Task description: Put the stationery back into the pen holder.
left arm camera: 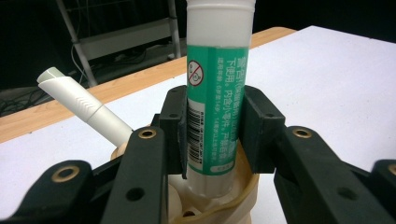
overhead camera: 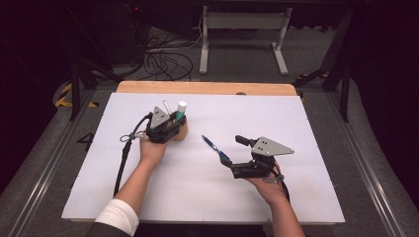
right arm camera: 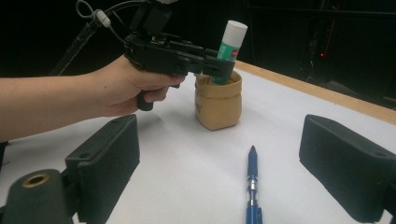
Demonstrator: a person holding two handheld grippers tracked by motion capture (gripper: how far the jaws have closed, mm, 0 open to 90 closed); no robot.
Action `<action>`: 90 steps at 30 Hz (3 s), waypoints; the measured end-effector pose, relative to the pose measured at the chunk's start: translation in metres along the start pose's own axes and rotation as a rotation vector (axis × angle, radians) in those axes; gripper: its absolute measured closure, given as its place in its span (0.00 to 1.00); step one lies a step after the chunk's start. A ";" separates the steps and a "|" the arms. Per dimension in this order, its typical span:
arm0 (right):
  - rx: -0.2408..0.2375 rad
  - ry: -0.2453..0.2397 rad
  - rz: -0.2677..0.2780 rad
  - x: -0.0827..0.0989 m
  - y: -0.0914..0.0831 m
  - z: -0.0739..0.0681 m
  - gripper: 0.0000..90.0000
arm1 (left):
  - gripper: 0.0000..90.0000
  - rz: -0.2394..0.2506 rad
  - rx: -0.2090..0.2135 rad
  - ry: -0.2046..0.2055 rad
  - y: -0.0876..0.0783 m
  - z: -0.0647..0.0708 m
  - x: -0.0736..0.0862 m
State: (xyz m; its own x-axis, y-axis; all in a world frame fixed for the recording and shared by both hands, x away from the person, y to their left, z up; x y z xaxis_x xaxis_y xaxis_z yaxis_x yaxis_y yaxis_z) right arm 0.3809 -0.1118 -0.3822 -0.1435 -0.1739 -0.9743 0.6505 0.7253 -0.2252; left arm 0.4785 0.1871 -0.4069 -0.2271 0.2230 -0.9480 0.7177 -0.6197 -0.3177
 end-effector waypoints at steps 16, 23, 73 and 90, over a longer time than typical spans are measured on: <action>0.002 -0.004 -0.008 0.001 0.001 -0.001 0.15 | 0.72 -0.019 -0.003 0.006 0.002 0.004 0.001; 0.001 -0.006 -0.008 0.000 0.001 -0.001 0.15 | 0.72 -0.027 0.004 0.009 0.002 0.006 0.002; 0.019 -0.020 -0.032 0.003 0.004 -0.001 0.20 | 0.77 -0.024 -0.078 0.098 -0.026 0.008 -0.005; 0.023 -0.019 -0.035 0.004 0.004 -0.001 0.21 | 0.99 -0.145 -0.059 0.012 -0.012 0.004 -0.002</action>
State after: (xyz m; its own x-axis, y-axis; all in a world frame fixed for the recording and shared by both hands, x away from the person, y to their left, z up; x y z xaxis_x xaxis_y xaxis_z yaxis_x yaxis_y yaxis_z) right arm 0.3821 -0.1093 -0.3867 -0.1526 -0.2119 -0.9653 0.6625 0.7029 -0.2590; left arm 0.4680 0.1913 -0.4016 -0.3235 0.3159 -0.8919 0.7152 -0.5356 -0.4491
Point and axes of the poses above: each handheld gripper's, and its own axes: y roughly forward along the jaws, x roughly out of its underside, z roughly to its right, the point moved 2 cm from there along y, roughly forward along the jaws, and after that the axes turned 7 degrees about x, right-handed, at the moved point
